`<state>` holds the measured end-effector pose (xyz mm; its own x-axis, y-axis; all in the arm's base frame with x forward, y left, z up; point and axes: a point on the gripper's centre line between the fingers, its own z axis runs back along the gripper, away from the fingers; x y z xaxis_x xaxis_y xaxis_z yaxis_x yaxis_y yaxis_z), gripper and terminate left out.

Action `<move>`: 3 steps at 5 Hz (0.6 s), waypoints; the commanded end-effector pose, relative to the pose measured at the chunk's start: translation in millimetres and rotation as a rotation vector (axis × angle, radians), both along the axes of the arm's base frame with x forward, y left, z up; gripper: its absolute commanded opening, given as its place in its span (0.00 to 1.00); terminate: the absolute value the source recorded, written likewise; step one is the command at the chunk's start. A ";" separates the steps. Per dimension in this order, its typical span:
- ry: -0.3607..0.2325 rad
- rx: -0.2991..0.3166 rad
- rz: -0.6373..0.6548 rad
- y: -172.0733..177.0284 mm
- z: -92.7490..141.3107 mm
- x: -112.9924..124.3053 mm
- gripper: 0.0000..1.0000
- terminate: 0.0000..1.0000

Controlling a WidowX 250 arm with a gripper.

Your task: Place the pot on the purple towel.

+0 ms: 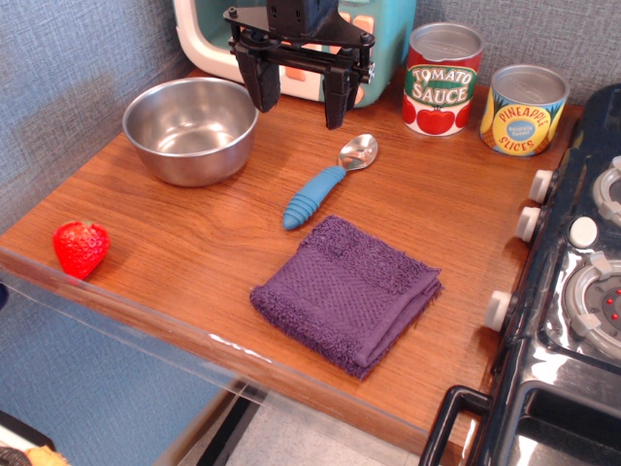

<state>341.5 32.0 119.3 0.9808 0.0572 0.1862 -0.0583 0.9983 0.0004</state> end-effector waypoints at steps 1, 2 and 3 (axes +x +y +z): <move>0.000 0.000 0.000 0.0 0.0 0.0 1.00 0.00; 0.019 -0.020 0.037 18.4 -15.0 0.7 1.00 0.00; 0.015 0.017 0.035 36.9 -14.5 4.4 1.00 0.00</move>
<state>342.4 66.5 92.4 0.9875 0.0856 0.1323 -0.0882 0.9960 0.0139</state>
